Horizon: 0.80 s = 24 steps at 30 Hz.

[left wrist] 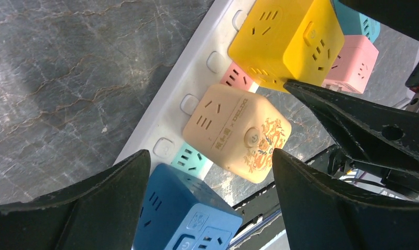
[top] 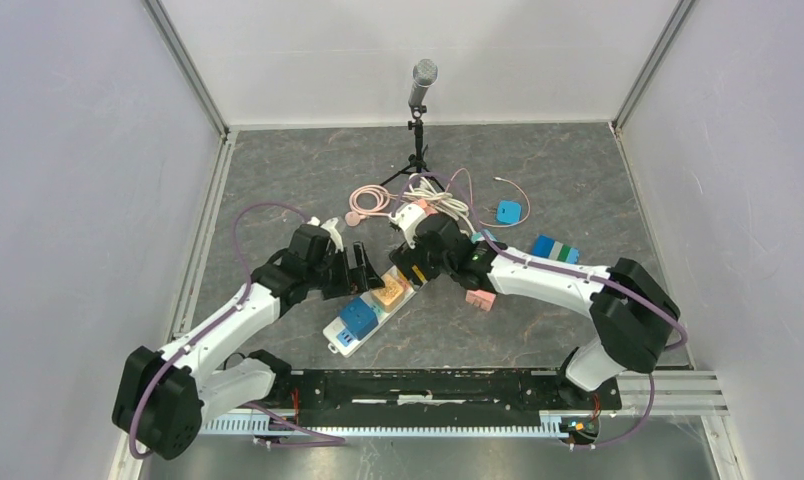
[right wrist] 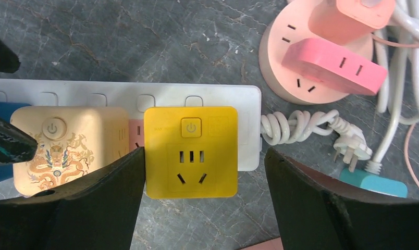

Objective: Pull the plug off the socket

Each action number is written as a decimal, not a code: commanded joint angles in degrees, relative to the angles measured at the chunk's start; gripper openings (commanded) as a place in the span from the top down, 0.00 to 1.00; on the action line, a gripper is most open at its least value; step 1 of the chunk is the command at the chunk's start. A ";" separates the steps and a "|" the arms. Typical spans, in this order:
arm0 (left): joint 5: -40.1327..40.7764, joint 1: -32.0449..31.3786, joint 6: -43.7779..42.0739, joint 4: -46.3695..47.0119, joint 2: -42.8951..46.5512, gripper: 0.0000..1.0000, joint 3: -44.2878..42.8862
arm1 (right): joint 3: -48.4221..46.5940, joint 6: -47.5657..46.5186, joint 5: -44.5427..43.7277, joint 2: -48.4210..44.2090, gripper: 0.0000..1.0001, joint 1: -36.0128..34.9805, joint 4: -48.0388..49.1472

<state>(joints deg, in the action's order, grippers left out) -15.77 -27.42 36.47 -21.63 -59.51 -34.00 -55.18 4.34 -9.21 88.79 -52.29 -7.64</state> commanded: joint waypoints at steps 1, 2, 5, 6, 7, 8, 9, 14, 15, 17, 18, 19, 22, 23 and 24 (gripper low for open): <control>-2.27 -0.18 1.76 4.67 -2.02 0.09 -2.14 | -3.30 -3.84 8.91 2.60 0.16 2.06 -1.71; -2.49 -0.18 1.81 4.60 -2.33 0.09 -2.47 | -3.55 -3.83 10.36 3.23 0.18 2.15 -1.87; -2.60 -0.18 1.08 3.87 -2.90 0.11 -3.38 | -4.85 -5.14 13.03 5.40 0.28 2.18 -2.35; -2.39 -0.18 0.84 3.30 -3.06 0.12 -3.75 | -5.19 -4.56 13.74 6.04 0.36 2.17 -2.40; -2.28 -0.18 0.44 2.69 -3.19 0.12 -4.28 | -5.13 -3.60 14.05 6.36 0.42 2.15 -1.76; -1.88 -0.18 0.23 2.07 -3.35 0.13 -4.65 | -4.77 -1.38 14.04 6.53 0.49 2.04 -0.98; -1.47 -0.18 -0.10 1.04 -3.42 0.14 -5.15 | -4.42 -0.09 14.04 6.62 0.55 1.76 0.15; 1.25 -0.18 -1.59 -0.14 -4.80 0.18 -5.79 | -3.82 8.29 6.43 7.72 0.71 -2.26 3.65; 1.31 -0.18 -1.71 -0.09 -5.45 0.19 -5.87 | -4.11 9.46 4.90 8.12 0.73 -3.16 3.96; 0.99 -0.18 -1.96 -0.14 -6.88 0.23 -6.13 | -4.64 10.99 3.03 9.03 0.76 -4.30 4.30; 0.56 -0.18 -2.16 -0.44 -7.57 0.25 -6.35 | -4.88 11.89 2.16 9.19 0.77 -4.46 4.41; 0.16 -0.18 -2.69 -1.19 -8.16 0.28 -6.75 | -4.85 12.52 1.54 9.27 0.79 -4.48 4.52; 1.59 -0.18 -4.03 -3.98 -9.03 0.38 -7.36 | -5.19 13.74 -0.11 9.06 0.85 -4.49 4.17; 2.10 -0.18 -4.20 -4.88 -9.08 0.41 -7.28 | -5.36 13.60 -0.25 8.88 0.87 -4.50 3.88; 2.36 -0.18 -4.19 -5.68 -9.07 0.44 -7.12 | -5.68 13.48 -0.36 8.86 0.90 -4.53 3.40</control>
<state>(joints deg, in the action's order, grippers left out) -14.96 -27.40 35.16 -22.65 -68.07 -39.51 -59.11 12.91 -9.10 96.36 -56.23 -4.36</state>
